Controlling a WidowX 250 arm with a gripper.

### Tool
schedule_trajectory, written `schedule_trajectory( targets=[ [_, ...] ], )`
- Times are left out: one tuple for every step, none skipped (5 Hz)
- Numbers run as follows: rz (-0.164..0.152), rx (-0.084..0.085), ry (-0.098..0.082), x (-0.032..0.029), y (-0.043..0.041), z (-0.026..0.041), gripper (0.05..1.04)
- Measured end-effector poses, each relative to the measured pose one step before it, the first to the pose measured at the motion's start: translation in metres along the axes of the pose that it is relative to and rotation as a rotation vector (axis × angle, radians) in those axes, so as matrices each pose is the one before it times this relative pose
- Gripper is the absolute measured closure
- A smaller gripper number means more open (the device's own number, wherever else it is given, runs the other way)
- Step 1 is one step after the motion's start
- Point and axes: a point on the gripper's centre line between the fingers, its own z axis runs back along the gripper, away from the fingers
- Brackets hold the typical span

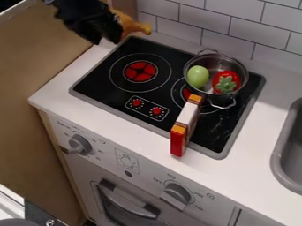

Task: Put the orange object in the pot

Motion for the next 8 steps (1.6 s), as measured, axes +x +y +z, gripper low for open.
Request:
schedule_trajectory(
  targets=[
    [0.03,-0.0106,0.0044,-0.00094,-0.01774,-0.00334,0.45],
    [0.0284,-0.0174,0.0259,-0.00261,-0.01112,-0.00202,0.45],
    [0.0387,-0.0076,-0.0267,0.0018,-0.02411,0.00244,0.45],
    [0.0218,-0.0047,-0.007,-0.00913,-0.02313,-0.01217,0.45],
    [0.0107,0.0083,-0.0141,0.00027,-0.0154,-0.00687,0.45],
    [0.0019,-0.0117,-0.0373,0.00115,-0.01352,-0.00603,0.45],
    [0.0113,-0.003,-0.0259,0.00083,-0.00602,-0.0117,0.45],
    [-0.0007,0.0436,0.0049,-0.00365,0.0045,-0.01124,0.38]
  ],
)
